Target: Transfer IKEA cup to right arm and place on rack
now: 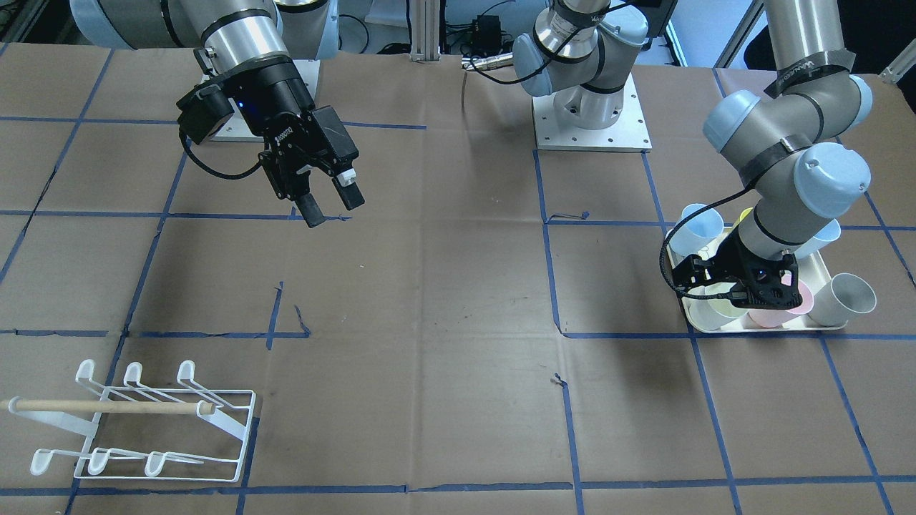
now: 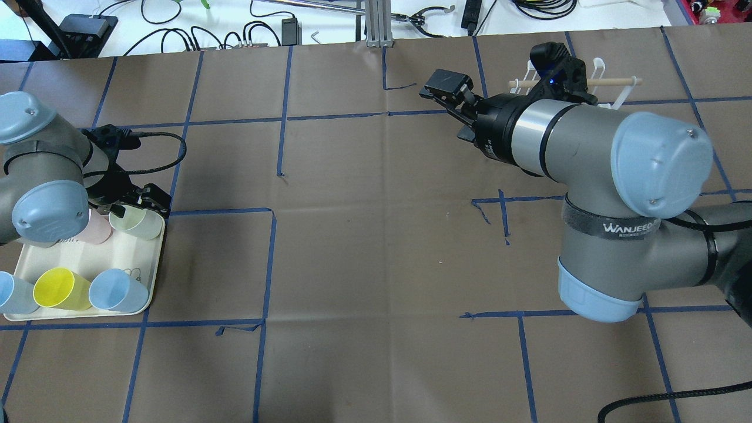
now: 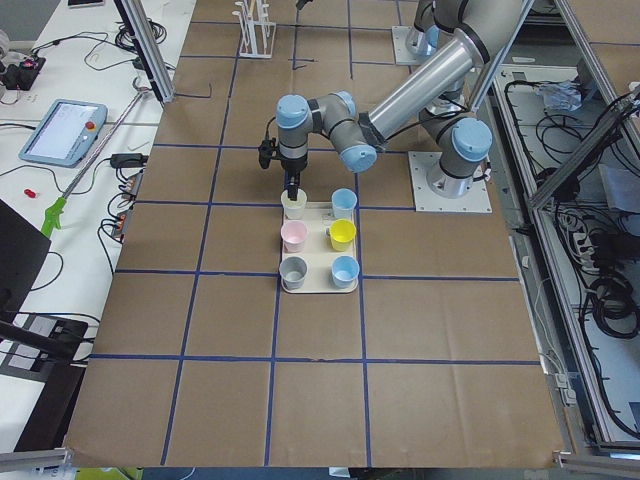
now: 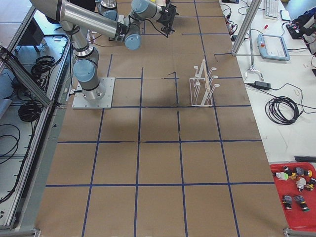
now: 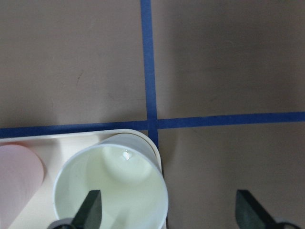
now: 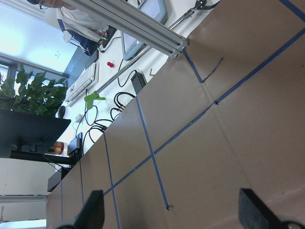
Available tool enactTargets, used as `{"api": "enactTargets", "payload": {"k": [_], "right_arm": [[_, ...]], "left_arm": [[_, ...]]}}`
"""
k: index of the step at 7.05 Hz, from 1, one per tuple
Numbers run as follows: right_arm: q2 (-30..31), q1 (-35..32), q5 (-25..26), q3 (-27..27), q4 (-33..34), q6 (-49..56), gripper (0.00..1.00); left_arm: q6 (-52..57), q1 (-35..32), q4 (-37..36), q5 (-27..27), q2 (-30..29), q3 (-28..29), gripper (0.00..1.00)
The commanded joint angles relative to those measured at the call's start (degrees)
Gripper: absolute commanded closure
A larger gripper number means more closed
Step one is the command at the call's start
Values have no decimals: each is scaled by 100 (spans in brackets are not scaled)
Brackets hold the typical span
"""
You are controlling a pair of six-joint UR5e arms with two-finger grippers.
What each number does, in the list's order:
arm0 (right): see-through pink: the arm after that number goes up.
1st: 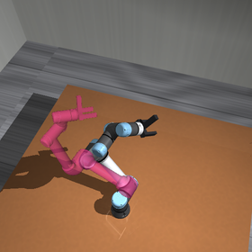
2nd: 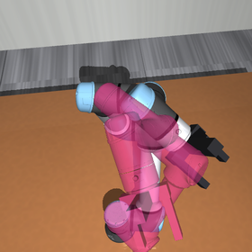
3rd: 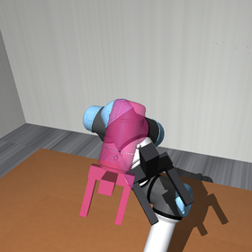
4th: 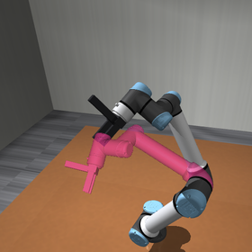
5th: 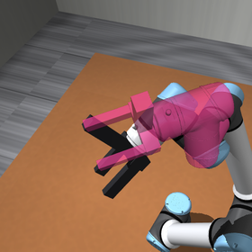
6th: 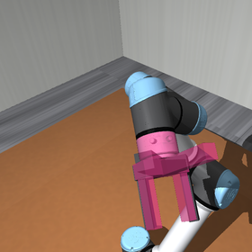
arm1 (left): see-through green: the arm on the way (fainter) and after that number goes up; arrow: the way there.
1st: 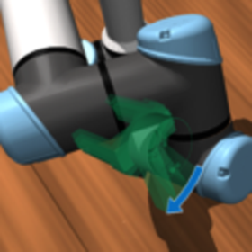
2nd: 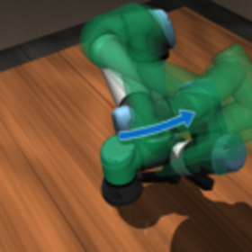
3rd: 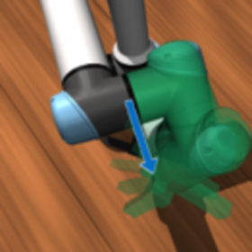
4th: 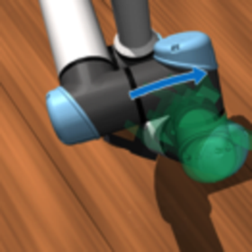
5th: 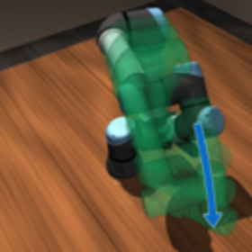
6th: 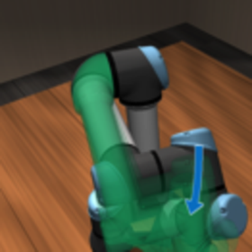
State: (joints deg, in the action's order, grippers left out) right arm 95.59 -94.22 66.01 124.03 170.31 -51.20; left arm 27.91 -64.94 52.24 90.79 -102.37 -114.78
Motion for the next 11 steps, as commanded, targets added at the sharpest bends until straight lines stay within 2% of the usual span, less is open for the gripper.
{"api": "enactTargets", "payload": {"k": [1,2,5,7,8,9,11], "right_arm": [[-5,-9,-166,25,440,-764,0],[-75,0,-489,34,564,-1177,0],[-137,0,-519,340,1440,-1883,0],[-137,0,-825,368,1637,-2341,0],[-137,0,-835,368,1672,-2385,0],[-137,0,-835,368,1855,-2838,0],[-137,0,-844,437,2120,-3718,0]], "left_arm": [[-5,26,15,17,6,0,27],[4,26,23,35,6,0,52],[13,96,58,44,15,0,100],[48,105,154,61,154,113,100],[39,96,686,105,443,270,100],[4,87,1535,132,828,603,100],[-5,61,3171,114,1069,1734,100]]}}
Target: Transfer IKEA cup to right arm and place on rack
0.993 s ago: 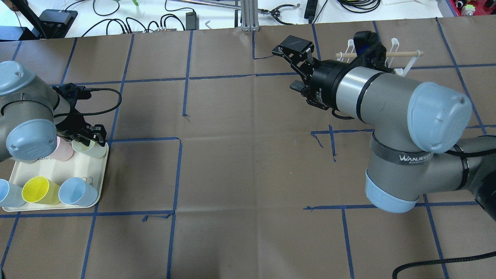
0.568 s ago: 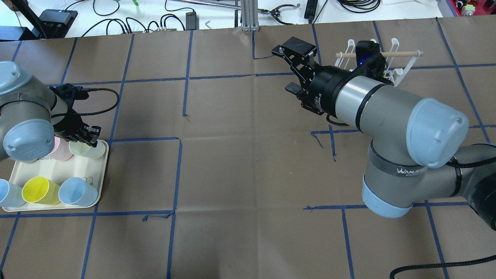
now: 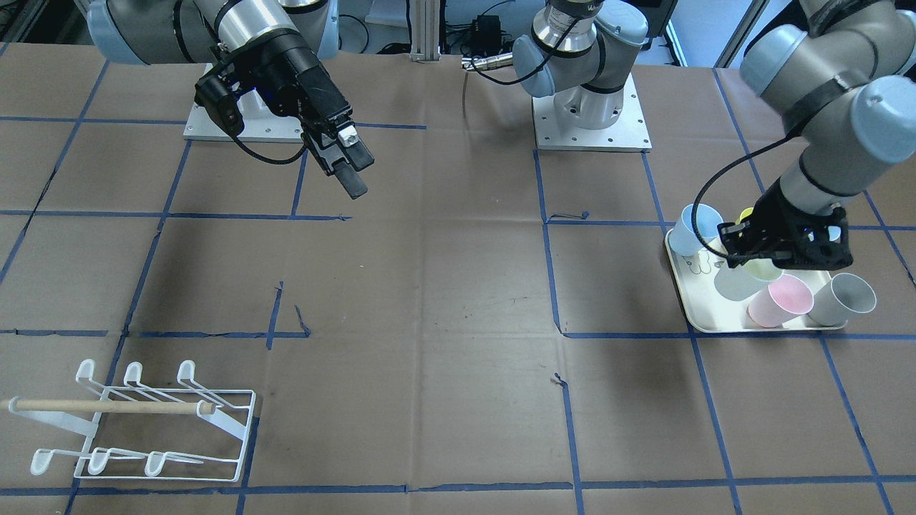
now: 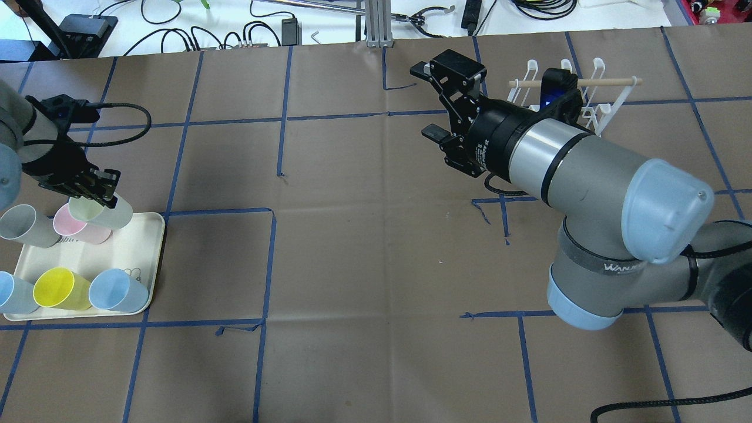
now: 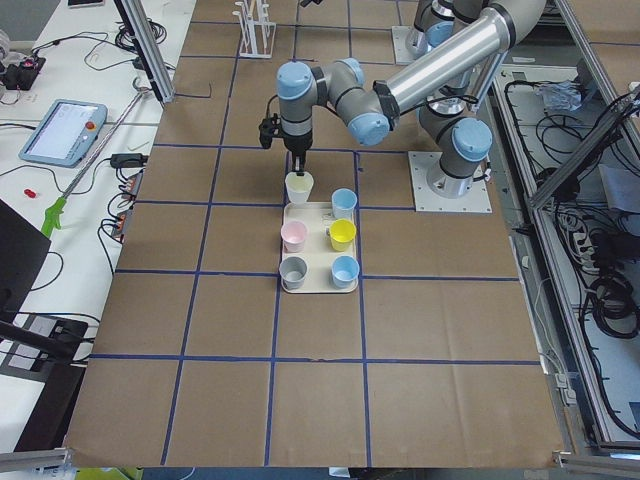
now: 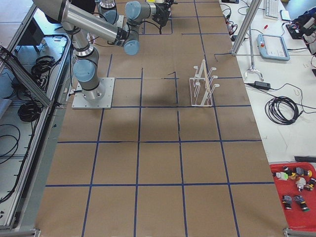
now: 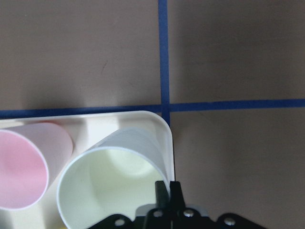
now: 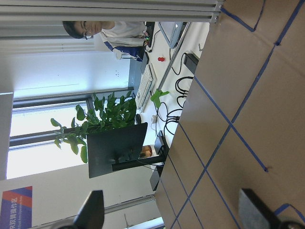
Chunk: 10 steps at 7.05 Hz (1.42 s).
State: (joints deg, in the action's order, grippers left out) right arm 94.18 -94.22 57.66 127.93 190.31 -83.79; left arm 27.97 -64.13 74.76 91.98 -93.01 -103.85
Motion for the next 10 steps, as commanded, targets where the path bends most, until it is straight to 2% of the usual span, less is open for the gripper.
{"api": "enactTargets", "payload": {"k": [1,2,3,5,7,9,10], "right_arm": [[4,-8,-9,74,207,-802,0],[4,-8,-9,100,391,-1606,0],[-14,-8,-9,223,645,-1971,0],[-66,-8,122,373,744,-1783,0],[-75,-17,831,469,936,-654,0],[-93,-17,826,479,1016,-261,0],[-136,-35,817,470,1025,-226,0]], "left_arm": [[-10,-29,1553,-5,73,1239,100],[16,-46,1785,-92,46,1514,100],[59,-73,1683,-145,-32,1543,100],[392,-117,606,-1370,-60,1343,100],[699,-248,-868,-2785,115,704,100],[1123,-581,-3034,-3911,422,-332,100],[1115,-748,-3873,-4099,589,-816,100]]}}
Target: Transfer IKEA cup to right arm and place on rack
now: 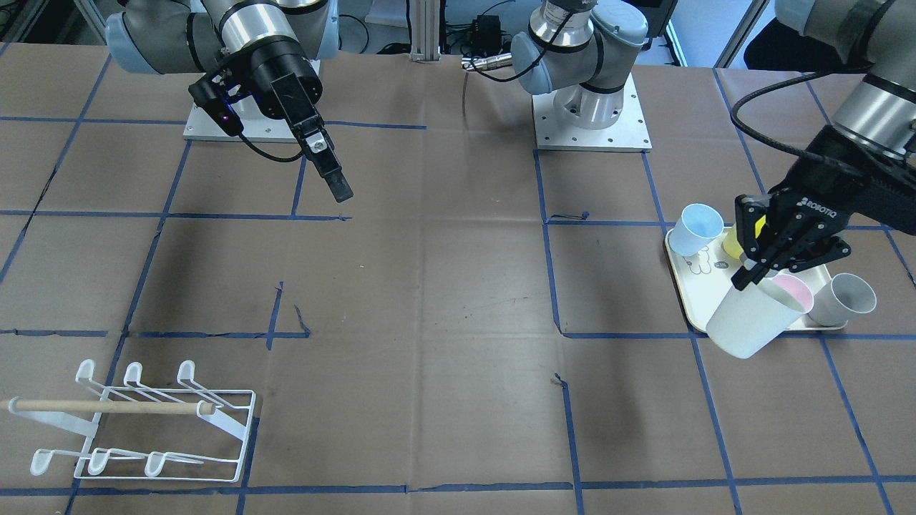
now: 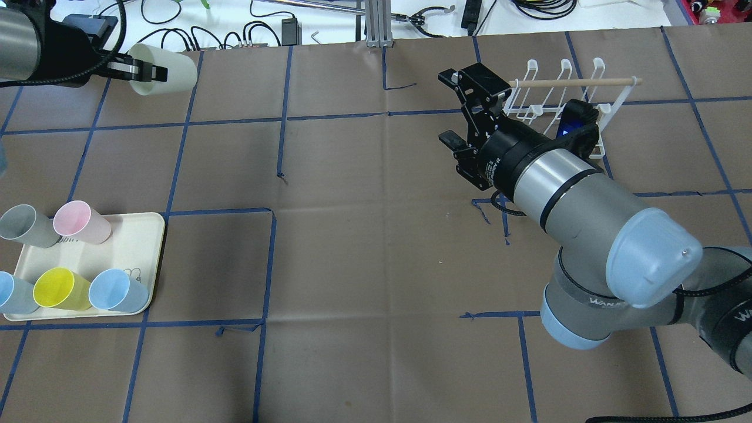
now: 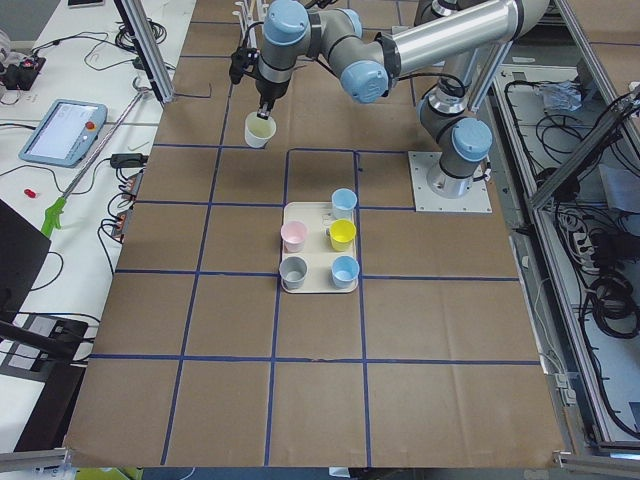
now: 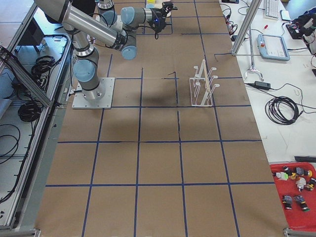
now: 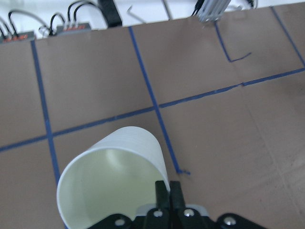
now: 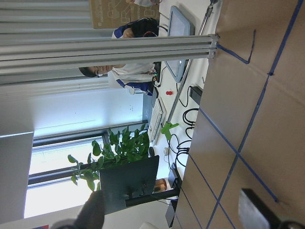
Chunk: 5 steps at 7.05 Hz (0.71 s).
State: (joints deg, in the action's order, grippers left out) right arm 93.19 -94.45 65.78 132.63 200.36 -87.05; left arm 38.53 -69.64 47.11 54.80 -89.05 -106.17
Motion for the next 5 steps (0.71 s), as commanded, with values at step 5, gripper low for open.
{"api": "enactTargets", "payload": {"k": [5], "right_arm": [[-82,-73,23,-9,3,91,0]], "left_arm": [[58,-979,-3935,-1859,318,-2432,100]]}}
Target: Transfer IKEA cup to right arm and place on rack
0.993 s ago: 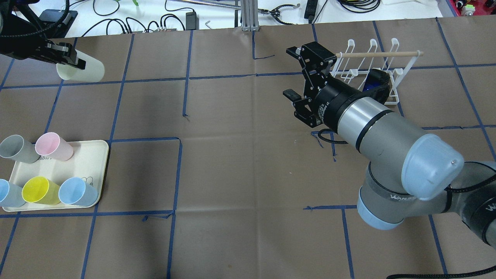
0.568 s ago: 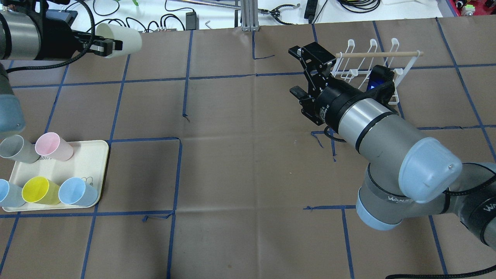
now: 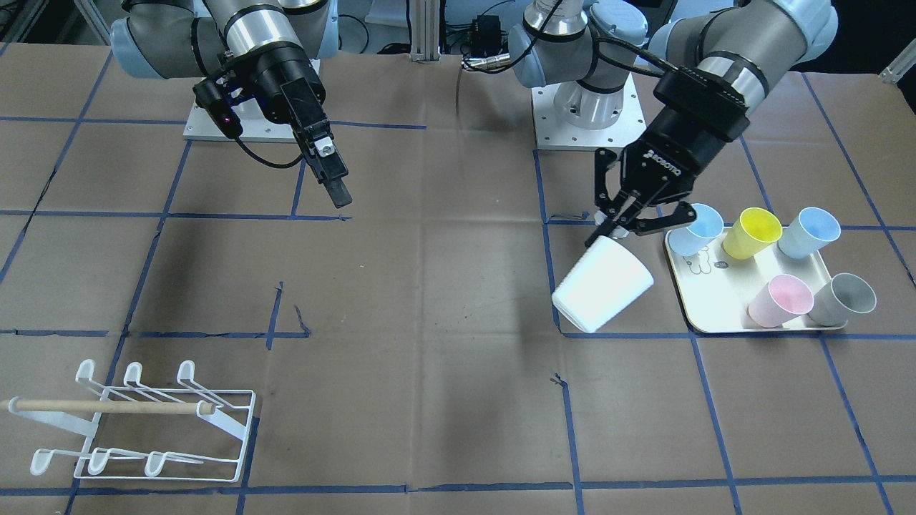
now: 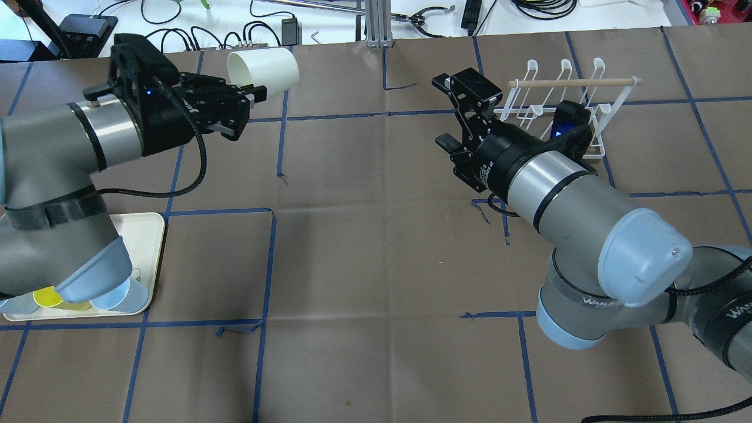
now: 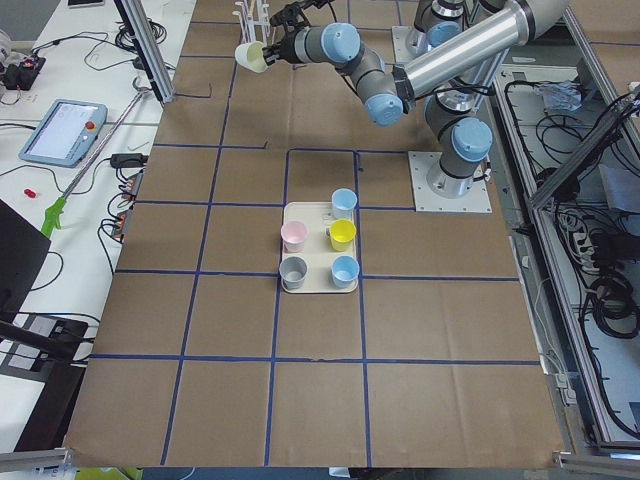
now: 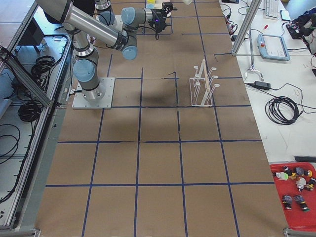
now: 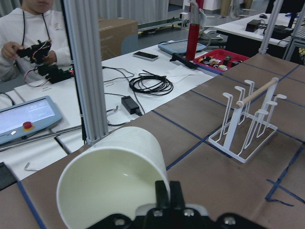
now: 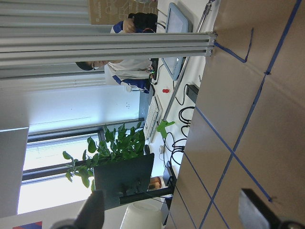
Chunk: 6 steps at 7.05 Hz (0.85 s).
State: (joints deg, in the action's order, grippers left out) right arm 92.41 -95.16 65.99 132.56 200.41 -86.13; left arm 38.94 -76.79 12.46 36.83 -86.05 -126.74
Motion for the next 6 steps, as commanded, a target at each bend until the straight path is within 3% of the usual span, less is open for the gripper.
{"api": "enactTargets", "payload": {"k": [1,3,6], "right_arm": [[-55,-3,-7,-2,-28,8,0],[-188,-20,28,-3,-55,-1,0],[-153,-248,37,-29,-643,-106,0]], "left_arm": [[9,-362,-1003,-71,-60,-674,100],[-9,-381,-1246,-464,-122,-765,99],[0,-459,-1246,-774,-140,-774,96]]}}
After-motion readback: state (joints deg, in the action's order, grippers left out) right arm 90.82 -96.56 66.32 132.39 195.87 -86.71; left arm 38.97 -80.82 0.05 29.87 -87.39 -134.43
